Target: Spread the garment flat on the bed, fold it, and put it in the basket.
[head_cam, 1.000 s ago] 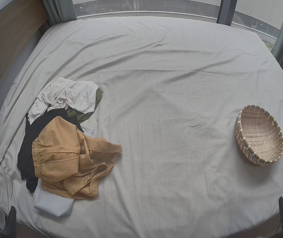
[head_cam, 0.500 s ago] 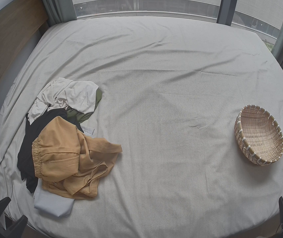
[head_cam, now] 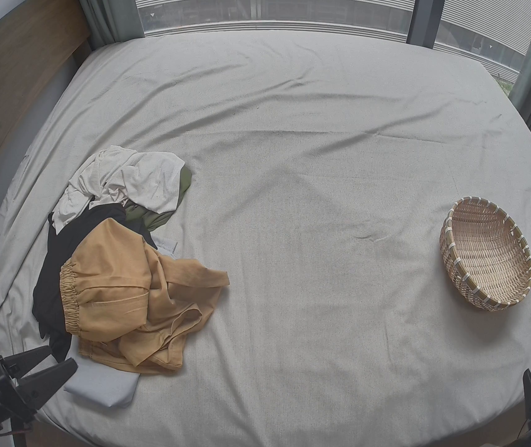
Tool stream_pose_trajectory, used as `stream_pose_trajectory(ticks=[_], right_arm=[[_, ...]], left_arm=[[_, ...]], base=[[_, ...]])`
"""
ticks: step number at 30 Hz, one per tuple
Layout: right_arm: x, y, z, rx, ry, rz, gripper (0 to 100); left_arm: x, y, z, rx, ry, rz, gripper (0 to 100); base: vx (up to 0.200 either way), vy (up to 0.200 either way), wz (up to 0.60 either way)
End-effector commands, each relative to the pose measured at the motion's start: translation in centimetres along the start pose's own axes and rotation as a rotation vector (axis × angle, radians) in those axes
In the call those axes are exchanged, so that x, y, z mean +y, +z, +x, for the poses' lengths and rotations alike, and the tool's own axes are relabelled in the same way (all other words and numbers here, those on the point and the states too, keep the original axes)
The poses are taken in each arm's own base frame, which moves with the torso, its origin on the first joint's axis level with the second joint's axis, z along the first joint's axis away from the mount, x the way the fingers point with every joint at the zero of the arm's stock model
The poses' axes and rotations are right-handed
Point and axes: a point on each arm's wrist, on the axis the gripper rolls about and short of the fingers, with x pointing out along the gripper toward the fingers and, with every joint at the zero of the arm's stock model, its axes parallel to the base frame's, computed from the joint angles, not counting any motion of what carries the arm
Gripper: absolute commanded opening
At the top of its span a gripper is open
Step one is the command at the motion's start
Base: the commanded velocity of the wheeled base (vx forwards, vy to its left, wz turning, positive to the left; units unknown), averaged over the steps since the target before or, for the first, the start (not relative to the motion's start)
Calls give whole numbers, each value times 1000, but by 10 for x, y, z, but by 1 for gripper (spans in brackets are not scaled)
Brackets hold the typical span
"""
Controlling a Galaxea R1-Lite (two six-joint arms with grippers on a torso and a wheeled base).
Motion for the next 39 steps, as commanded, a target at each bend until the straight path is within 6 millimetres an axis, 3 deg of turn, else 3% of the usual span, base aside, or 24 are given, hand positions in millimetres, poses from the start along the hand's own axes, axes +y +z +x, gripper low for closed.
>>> stream_pose_trajectory(ticks=[1,8,14,30,39], right_arm=[[0,-5,1,10,1,0,100],[0,-5,1,10,1,-2,100],[0,-5,1,10,2,-2,100],[0,-5,1,8,4,0,100],[0,-5,1,8,2,0,100]], left_arm=[[17,6,45,161,62,-101,100],[30,7,77,215,80,-128,100],[31,-6,95,330,67,-142,100],[43,-22,124,484,109,-189,100],[44,-39,151,560,97,-232,100]], base=[[0,0,0],[0,0,0],[0,0,0],[0,0,0],[0,0,0]])
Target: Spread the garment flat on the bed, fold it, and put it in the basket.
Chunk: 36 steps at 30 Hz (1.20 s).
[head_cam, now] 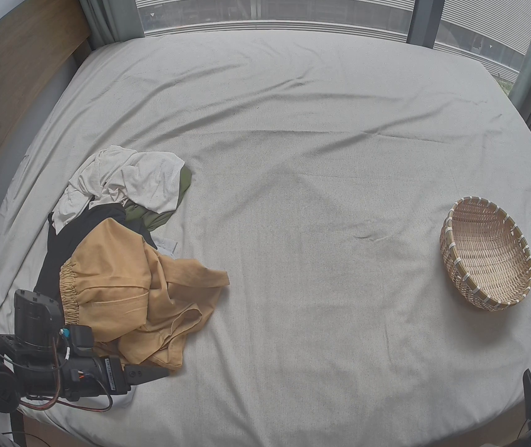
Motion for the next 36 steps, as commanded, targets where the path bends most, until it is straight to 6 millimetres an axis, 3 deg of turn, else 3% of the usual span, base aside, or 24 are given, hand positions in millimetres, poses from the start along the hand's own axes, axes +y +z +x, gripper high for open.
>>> stream_pose_trajectory(ticks=[1,36], right_arm=[[0,-5,1,9,1,0,100],[0,-5,1,9,4,1,100]], left_arm=[[4,-4,20,62,10,-33,100],[34,-19,83,31,118,-38,100]], base=[[0,0,0],[0,0,0]])
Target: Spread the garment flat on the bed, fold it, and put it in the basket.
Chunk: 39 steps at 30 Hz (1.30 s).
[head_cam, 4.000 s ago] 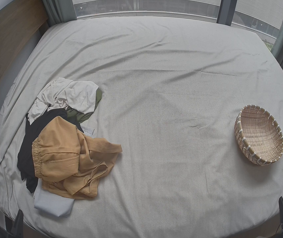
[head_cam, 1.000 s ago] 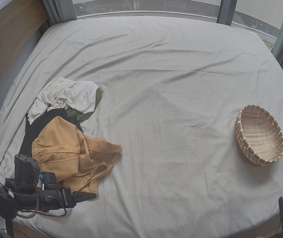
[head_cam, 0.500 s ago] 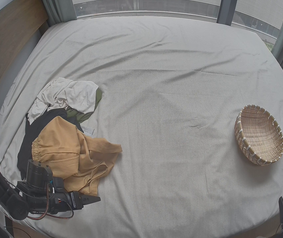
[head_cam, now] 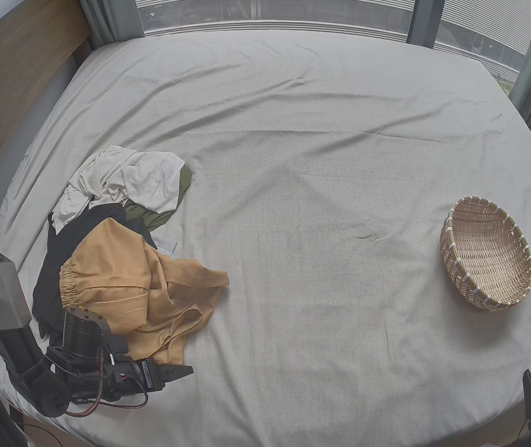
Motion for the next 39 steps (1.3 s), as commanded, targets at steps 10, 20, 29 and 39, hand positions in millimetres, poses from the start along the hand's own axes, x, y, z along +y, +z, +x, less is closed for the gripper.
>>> stream_pose_trajectory(ticks=[10,20,29,39], right_arm=[[0,-5,1,9,1,0,100],[0,-5,1,9,-1,0,100],[0,-5,1,9,-1,0,100],[0,-5,1,9,-1,0,100]], left_arm=[[20,-23,27,-17,55,6,100],[11,-9,24,-133,-11,-23,100],[6,-1,27,-175,-40,-10,0],[-7,1,22,-194,-92,-18,0]], base=[[0,0,0],[0,0,0],[0,0,0],[0,0,0]])
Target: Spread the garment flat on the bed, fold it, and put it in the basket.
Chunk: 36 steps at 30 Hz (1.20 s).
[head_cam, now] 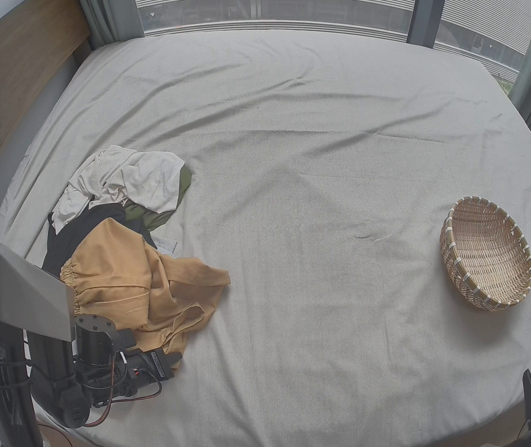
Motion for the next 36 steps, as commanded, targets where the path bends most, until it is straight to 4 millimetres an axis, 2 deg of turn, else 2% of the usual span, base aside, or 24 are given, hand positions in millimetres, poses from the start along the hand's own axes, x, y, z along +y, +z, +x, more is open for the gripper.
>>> stream_pose_trajectory(ticks=[1,11,15,19,24,27,29,36], right_arm=[[0,-5,1,9,1,0,100],[0,-5,1,9,0,0,100],[0,-5,1,9,0,0,100],[0,-5,1,9,0,0,100],[0,-5,1,9,0,0,100],[0,-5,1,9,0,2,100],[0,-5,1,9,0,2,100],[0,-5,1,9,0,2,100]], left_arm=[[-16,2,-4,-17,-61,-8,0],[-47,-8,4,13,-175,50,0],[-61,-16,22,26,-219,83,0],[-69,-22,32,20,-229,101,0],[-85,-46,54,71,-273,145,0],[-90,-52,58,83,-288,158,0],[-101,-57,63,88,-326,173,0],[-116,-63,71,87,-387,192,0]], base=[[0,0,0],[0,0,0],[0,0,0],[0,0,0],[0,0,0],[0,0,0],[0,0,0],[0,0,0]])
